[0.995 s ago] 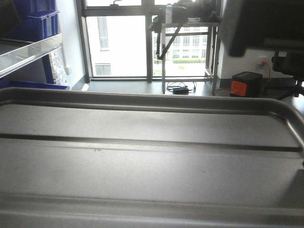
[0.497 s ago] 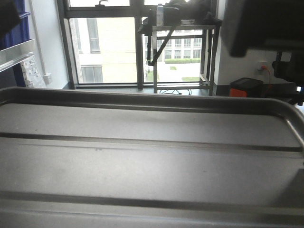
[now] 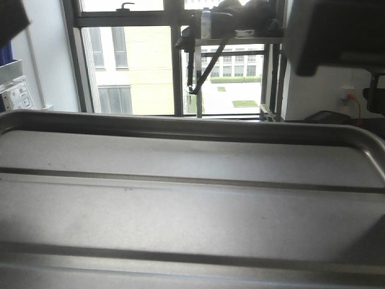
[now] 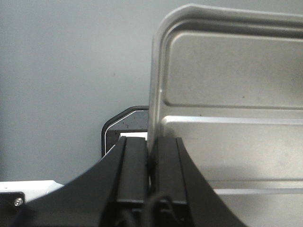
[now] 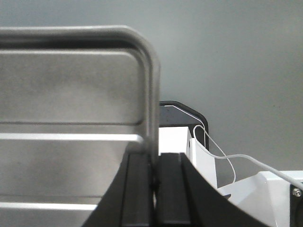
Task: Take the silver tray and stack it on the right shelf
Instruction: 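Hold the silver tray with both grippers while the base drives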
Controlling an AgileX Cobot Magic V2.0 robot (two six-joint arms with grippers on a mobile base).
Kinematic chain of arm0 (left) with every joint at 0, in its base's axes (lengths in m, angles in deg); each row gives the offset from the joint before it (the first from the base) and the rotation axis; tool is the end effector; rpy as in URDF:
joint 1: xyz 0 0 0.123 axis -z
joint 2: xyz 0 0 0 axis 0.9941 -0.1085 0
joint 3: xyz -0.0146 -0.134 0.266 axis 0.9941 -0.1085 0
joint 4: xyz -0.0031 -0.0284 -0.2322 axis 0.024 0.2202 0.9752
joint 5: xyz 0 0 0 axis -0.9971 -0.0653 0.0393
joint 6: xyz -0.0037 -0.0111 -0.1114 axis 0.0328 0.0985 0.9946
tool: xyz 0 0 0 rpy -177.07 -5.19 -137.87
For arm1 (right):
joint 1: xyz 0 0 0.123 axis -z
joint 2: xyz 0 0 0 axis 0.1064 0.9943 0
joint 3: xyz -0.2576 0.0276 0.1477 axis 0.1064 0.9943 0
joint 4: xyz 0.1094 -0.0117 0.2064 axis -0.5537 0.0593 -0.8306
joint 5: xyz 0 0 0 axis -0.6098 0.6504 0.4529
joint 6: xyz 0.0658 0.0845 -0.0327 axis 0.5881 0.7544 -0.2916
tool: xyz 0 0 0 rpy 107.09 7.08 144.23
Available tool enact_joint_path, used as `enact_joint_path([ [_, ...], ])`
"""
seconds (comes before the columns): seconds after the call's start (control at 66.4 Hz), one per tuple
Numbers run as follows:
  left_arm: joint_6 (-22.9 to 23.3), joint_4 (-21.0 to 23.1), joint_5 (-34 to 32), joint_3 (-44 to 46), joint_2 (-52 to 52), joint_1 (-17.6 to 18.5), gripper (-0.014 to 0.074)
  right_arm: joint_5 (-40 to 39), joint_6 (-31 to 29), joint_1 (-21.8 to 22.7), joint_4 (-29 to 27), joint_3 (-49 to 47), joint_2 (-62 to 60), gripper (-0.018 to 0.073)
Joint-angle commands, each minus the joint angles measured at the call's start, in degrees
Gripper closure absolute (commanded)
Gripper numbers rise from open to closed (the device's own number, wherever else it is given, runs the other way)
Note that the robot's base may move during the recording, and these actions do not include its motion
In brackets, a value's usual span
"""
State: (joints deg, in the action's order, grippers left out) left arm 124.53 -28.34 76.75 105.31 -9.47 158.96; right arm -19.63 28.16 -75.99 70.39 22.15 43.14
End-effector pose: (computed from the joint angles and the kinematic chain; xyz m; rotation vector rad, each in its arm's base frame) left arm 0.0754 -0.1572 0.2989 0.1595 2.7708 -0.1940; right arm 0.0855 0.1504 0.2890 0.2041 2.8125 0.2134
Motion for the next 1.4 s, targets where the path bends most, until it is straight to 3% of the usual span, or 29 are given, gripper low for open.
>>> enact_joint_path([
  [0.0,-0.31,-1.76,6.87,1.29,1.25,0.41,0.0682,1.14,-0.11,-0.12,2.45,-1.41,-1.33,0.0501],
  [1.386,-0.31,-2.07,6.87,1.29,1.25,0.41,0.0682,4.30,-0.11,-0.12,2.45,-1.41,-1.33,0.0501],
])
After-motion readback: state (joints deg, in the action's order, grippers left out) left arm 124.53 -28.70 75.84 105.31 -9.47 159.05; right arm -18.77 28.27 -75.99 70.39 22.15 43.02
